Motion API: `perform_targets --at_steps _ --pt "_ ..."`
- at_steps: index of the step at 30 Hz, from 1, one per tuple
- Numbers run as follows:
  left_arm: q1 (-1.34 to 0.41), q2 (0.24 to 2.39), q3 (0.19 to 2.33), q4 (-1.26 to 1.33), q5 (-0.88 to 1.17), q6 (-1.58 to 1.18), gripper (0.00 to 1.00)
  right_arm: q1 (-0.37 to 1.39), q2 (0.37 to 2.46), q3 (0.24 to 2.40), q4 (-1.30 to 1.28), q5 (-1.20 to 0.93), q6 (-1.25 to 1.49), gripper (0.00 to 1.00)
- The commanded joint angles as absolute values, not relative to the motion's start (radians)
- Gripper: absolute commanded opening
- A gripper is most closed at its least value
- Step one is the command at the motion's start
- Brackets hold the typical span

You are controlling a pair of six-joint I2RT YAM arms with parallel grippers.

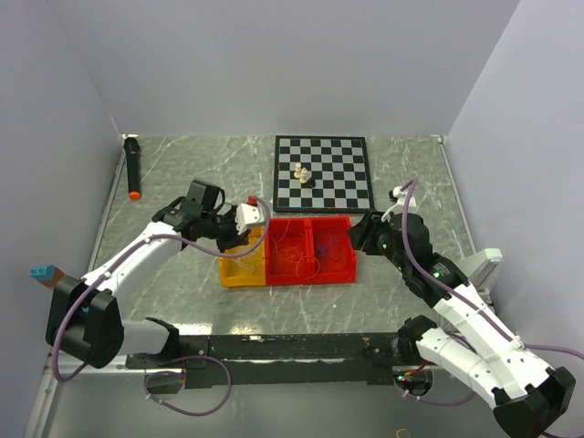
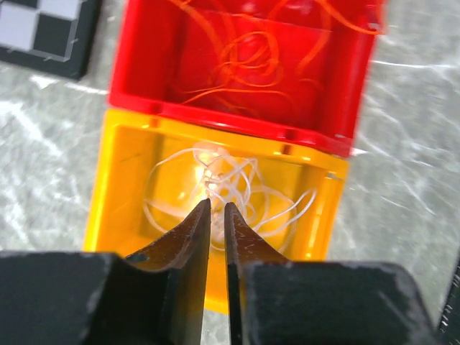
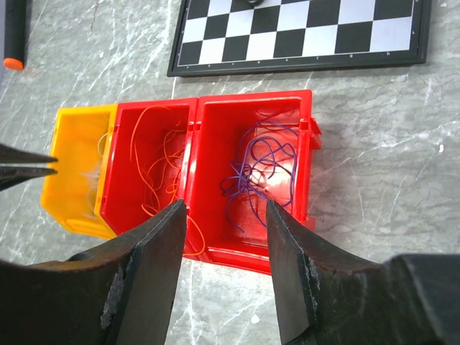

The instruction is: Untangle the cables

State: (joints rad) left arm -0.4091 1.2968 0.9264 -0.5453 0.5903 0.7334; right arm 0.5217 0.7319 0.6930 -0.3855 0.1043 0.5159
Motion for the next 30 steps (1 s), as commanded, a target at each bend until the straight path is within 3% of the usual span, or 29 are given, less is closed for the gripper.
perform_targets --at_steps 1,3,7,9,12,14,19,30 --pt "-0.407 1.313 0.951 -0.482 0.499 0.652 0.27 0.512 0.724 0.692 -0.394 0.101 0.514 0.56" --pt "-0.408 1.325 0.983 -0.506 0.48 0.606 0.61 0.512 0.726 0.695 -0.399 0.101 0.512 0.57" --pt "-0.407 1.356 1.136 -0.596 0.463 0.49 0.82 0.512 0.73 0.715 -0.413 0.095 0.512 0.61" --pt "-0.407 1.379 1.247 -0.653 0.443 0.399 0.98 0.511 0.738 0.73 -0.422 0.078 0.511 0.69" --pt "-0.407 1.437 1.467 -0.788 0.341 0.292 0.97 0.511 0.755 0.758 -0.437 0.038 0.508 0.9" --pt "-0.407 1.488 1.609 -0.903 0.252 0.249 0.97 0.511 0.758 0.773 -0.448 0.031 0.511 1.0" --pt "-0.407 1.511 1.68 -1.011 -0.03 0.144 0.97 0.511 0.735 0.802 -0.483 0.026 0.511 1.0" --pt "-0.379 1.166 1.255 -0.718 -0.146 0.167 0.97 0.511 0.654 0.802 -0.566 0.057 0.538 1.0"
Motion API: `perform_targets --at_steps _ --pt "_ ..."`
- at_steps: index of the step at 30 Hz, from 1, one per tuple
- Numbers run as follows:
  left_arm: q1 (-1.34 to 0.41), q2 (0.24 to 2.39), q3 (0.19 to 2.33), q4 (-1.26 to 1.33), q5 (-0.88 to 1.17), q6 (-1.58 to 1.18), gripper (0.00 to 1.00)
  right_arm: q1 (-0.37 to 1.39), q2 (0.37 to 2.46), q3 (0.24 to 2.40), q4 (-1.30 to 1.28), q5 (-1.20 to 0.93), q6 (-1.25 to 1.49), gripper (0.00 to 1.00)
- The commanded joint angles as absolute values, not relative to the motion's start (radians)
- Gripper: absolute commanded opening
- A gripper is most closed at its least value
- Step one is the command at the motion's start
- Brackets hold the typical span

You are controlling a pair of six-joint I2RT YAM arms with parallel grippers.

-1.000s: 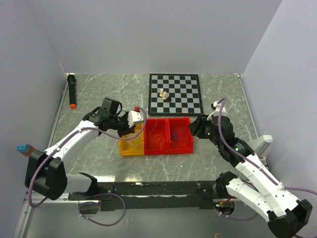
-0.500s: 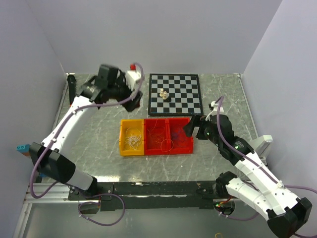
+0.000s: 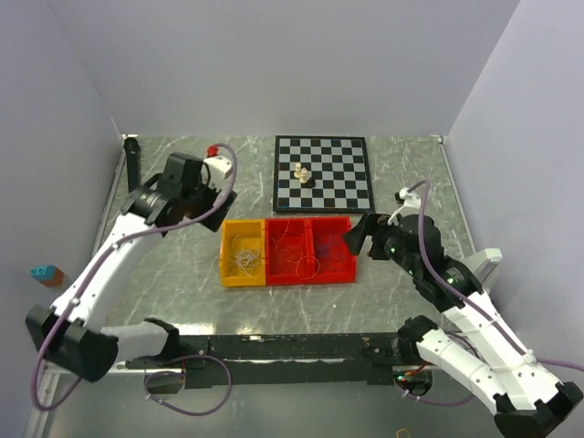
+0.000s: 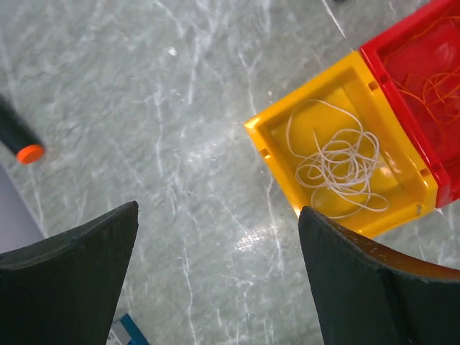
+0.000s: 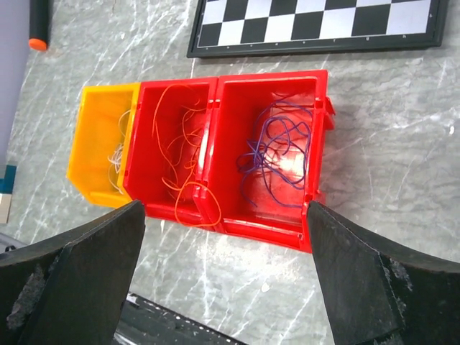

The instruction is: Untangle the cables

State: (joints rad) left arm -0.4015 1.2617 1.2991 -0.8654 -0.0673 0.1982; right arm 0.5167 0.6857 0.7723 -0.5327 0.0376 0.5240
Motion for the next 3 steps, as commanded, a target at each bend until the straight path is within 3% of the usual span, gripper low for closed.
perform_targets --at_steps 1,3 --pt "-0.359 1.161 1.241 -0.698 -0.146 0.157 0.97 0.511 0.652 0.802 -0.572 0.063 0.54 1.0" --pt "-0.301 1.154 1.223 -0.666 -0.126 0.126 0.97 0.511 0.652 0.81 -0.598 0.086 0.54 1.0"
